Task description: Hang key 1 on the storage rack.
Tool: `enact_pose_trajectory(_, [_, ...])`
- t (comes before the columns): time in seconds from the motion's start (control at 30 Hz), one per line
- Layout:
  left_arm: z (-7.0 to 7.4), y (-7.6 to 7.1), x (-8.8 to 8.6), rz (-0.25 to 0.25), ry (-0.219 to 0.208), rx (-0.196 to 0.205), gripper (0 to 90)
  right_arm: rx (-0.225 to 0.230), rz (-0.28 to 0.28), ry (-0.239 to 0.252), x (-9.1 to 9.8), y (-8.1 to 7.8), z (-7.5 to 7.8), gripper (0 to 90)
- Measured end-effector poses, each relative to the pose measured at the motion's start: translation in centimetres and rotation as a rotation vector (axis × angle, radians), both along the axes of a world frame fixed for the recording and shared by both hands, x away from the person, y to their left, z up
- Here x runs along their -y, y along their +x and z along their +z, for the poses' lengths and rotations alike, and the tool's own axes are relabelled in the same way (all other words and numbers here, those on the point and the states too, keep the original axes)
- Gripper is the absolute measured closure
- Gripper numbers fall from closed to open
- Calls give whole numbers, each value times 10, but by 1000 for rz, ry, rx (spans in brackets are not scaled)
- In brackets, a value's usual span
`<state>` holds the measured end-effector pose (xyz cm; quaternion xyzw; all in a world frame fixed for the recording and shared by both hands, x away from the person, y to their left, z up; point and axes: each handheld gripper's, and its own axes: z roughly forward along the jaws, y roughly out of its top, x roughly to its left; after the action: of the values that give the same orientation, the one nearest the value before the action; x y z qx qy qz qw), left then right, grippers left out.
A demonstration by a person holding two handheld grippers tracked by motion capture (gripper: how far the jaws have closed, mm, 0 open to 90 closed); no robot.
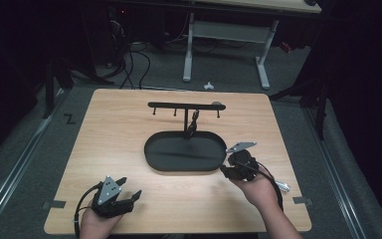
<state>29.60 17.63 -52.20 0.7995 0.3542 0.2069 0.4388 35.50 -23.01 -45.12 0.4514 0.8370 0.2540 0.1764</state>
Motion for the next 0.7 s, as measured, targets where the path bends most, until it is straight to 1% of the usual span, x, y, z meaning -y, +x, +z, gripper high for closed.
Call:
enact_pose_trajectory(0.07, [-1, 0, 1, 1, 5, 1, 302, 13, 0, 1, 3, -5, -9, 579])
enact_pose_trajectory(0.13, [-1, 0, 2, -1, 12, 1, 302, 28, 3, 13, 5, -11, -17, 580])
enact_pose_trajectory(0.17, [-1, 0, 2, -1, 12, 1, 303, 28, 3, 13, 5, -11, -17, 580])
enact_pose_trajectory(0.2, [-1, 0, 2, -2, 12, -4, 302, 40, 5, 38, 7, -16, -25, 574])
enact_pose_trajectory(0.23, [-1, 0, 2, -2, 12, -4, 302, 40, 5, 38, 7, -16, -25, 574])
enact_pose_trajectory(0.27, [-1, -1, 3, -4, 12, -3, 302, 42, 6, 53, 7, -18, -29, 568])
enact_pose_trajectory(0.37, [-1, -1, 4, -2, 16, -3, 303, 44, 20, 58, 3, -23, -42, 551])
enact_pose_trajectory(0.4, [-1, -1, 4, -1, 18, -3, 303, 47, 24, 54, 3, -24, -44, 548])
enact_pose_trajectory(0.47, [-1, -1, 5, -2, 22, -5, 304, 45, 33, 67, 2, -27, -48, 551])
enact_pose_trajectory(0.5, [-1, -1, 5, -3, 23, -5, 305, 35, 38, 76, 3, -27, -49, 551])
enact_pose_trajectory(0.53, [-2, -1, 6, -6, 27, -8, 311, 34, 42, 98, 5, -28, -48, 551])
enact_pose_trajectory(0.57, [-2, -1, 6, -7, 29, -8, 313, 28, 38, 150, 13, -27, -46, 542])
enact_pose_trajectory(0.63, [-2, -1, 6, -9, 29, -11, 314, 30, 31, 152, 16, -27, -44, 541])
enact_pose_trajectory(0.67, [-3, -1, 6, -10, 28, -12, 317, 43, 11, 144, 24, -26, -43, 540])
enact_pose_trajectory(0.7, [-3, -1, 6, -10, 29, -11, 318, 45, -10, 144, 30, -25, -41, 541])
